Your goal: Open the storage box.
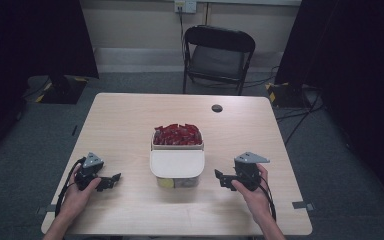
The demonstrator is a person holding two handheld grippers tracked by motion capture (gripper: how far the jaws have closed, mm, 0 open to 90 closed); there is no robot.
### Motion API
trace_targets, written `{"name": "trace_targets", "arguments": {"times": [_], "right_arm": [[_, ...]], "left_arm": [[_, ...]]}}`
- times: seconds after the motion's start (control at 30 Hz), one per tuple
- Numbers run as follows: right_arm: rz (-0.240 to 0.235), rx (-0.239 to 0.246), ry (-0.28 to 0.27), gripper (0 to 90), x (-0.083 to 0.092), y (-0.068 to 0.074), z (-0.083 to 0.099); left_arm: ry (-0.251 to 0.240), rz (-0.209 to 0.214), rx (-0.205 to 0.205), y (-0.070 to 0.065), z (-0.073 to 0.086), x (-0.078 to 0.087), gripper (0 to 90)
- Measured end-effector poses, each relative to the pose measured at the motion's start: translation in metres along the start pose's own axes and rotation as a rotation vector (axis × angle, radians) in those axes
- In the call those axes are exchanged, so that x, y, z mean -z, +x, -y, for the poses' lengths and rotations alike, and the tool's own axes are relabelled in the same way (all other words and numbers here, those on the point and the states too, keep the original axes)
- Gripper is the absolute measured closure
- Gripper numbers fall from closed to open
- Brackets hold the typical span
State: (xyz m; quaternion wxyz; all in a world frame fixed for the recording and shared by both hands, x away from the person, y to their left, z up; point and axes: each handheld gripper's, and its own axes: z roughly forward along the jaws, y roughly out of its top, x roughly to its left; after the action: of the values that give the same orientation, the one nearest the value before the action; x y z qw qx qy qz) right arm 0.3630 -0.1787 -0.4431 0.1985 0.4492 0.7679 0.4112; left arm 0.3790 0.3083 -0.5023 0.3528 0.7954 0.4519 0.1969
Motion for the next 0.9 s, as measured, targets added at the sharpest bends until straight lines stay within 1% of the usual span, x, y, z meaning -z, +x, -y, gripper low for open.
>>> {"name": "trace_targets", "arguments": {"times": [0.07, 0.27, 0.3, 0.33, 0.4, 0.43, 0.53, 0.67, 0.83, 0.9], "right_arm": [[-0.026, 0.004, -0.008, 14.8, 0.002, 0.008, -0.003], [-0.064, 0.033, -0.014, 14.8, 0.002, 0.023, -0.005], [-0.064, 0.033, -0.014, 14.8, 0.002, 0.023, -0.005], [-0.080, 0.045, -0.011, 14.8, 0.002, 0.028, -0.005], [-0.084, 0.048, -0.011, 14.8, 0.002, 0.030, -0.005], [-0.096, 0.058, -0.009, 14.7, 0.001, 0.034, -0.005], [-0.101, 0.072, -0.005, 14.8, 0.000, 0.038, -0.005], [-0.108, 0.073, -0.008, 14.7, -0.001, 0.042, -0.006], [-0.132, 0.079, -0.010, 14.7, -0.003, 0.048, -0.008], [-0.137, 0.089, -0.007, 14.7, -0.006, 0.052, -0.009]], "left_arm": [[0.000, -0.001, -0.004, 0.000, 0.000, 0.000, 14.0], [0.000, 0.000, 0.000, 0.000, 0.000, 0.000, 14.0], [0.000, 0.000, -0.001, 0.000, 0.000, 0.000, 14.0], [0.000, 0.000, 0.000, 0.000, 0.000, 0.000, 14.0], [0.000, -0.001, -0.001, 0.000, 0.000, 0.000, 14.0], [0.001, 0.000, -0.001, 0.000, 0.000, 0.000, 14.0], [0.000, 0.000, -0.001, 0.000, 0.000, 0.000, 14.0], [0.001, -0.001, -0.002, 0.000, 0.000, 0.000, 14.0], [0.001, -0.001, -0.002, 0.000, 0.000, 0.000, 14.0], [0.000, 0.000, -0.001, 0.000, 0.000, 0.000, 14.0]]}}
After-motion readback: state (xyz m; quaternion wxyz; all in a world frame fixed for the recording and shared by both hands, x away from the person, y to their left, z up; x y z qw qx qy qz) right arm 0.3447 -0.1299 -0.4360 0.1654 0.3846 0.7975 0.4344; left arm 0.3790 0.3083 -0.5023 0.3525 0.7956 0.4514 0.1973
